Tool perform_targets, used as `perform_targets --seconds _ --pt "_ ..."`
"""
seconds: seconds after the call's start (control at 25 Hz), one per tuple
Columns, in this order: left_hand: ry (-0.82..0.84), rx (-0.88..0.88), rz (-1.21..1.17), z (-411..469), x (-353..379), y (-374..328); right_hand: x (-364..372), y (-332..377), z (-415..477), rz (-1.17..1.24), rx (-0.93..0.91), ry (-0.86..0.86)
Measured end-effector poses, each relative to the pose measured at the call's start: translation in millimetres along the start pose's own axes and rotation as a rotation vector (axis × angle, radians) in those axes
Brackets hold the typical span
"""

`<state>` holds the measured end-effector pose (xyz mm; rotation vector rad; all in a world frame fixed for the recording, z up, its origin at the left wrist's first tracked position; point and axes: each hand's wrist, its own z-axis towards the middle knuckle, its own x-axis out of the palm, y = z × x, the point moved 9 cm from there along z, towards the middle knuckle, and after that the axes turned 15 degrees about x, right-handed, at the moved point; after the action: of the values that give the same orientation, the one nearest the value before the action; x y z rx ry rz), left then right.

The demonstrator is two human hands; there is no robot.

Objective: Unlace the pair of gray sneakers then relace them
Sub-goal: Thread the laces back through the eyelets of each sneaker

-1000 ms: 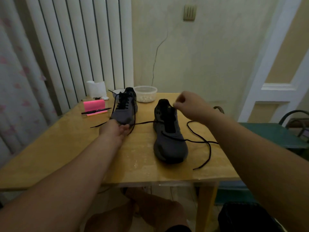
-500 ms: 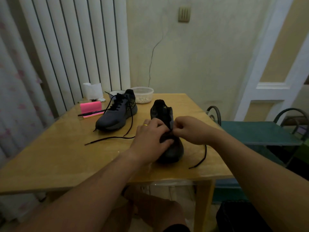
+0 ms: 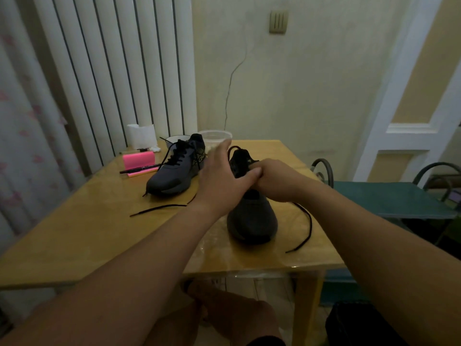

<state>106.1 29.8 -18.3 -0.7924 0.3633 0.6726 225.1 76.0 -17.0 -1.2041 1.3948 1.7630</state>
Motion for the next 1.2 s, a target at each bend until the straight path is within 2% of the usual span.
perform_targets --seconds 0.12,0.2,0.28,0.36,0.44,0.56,0.64,0.72,0.76,0.8,0.88,0.92,0.96,1.04,1.12,1.2 --pt "-0.053 0.265 0.391 1 -14 -21 0 2 7 -0.145 0.007 0.004" --pt "0.070 0.372 0.471 -3 -1 -30 0 4 7 -0.175 -0.010 0.022" --pt "0.254 0.270 0.297 -8 17 -12 3 14 4 -0.194 -0.067 0.033" --pt "0.313 0.142 0.148 -13 21 7 3 15 2 -0.142 -0.076 0.029" --pt "0.297 0.120 0.225 -17 14 19 2 5 1 -0.068 -0.060 0.061" --pt "0.092 -0.018 0.332 -30 -26 53 -2 -26 4 0.105 0.015 0.123" --pt "0.152 -0.164 0.533 -41 -42 84 -8 -45 4 0.205 0.065 0.111" --pt "0.255 -0.166 0.698 -45 -39 85 -10 -48 6 0.207 0.068 0.071" --pt "0.258 -0.101 0.616 -39 -29 73 -8 -40 5 0.195 0.044 0.071" --pt "0.235 -0.015 0.383 -32 -17 49 -5 -28 4 0.193 0.012 0.067" --pt "0.289 0.023 -0.074 -21 12 9 -3 -3 4 0.222 -0.051 0.039" --pt "0.320 0.015 -0.192 -18 23 -1 -5 4 5 0.247 -0.064 0.017" --pt "0.281 0.019 -0.210 -14 24 -1 -10 2 6 0.276 -0.055 -0.005" --pt "0.112 -0.018 -0.106 -10 3 21 -18 -17 5 0.323 0.000 0.001" --pt "-0.049 -0.157 0.042 -20 -32 62 -23 -42 4 0.324 0.055 0.026" --pt "-0.049 -0.306 0.279 -37 -55 94 -24 -58 3 0.327 0.087 0.011"
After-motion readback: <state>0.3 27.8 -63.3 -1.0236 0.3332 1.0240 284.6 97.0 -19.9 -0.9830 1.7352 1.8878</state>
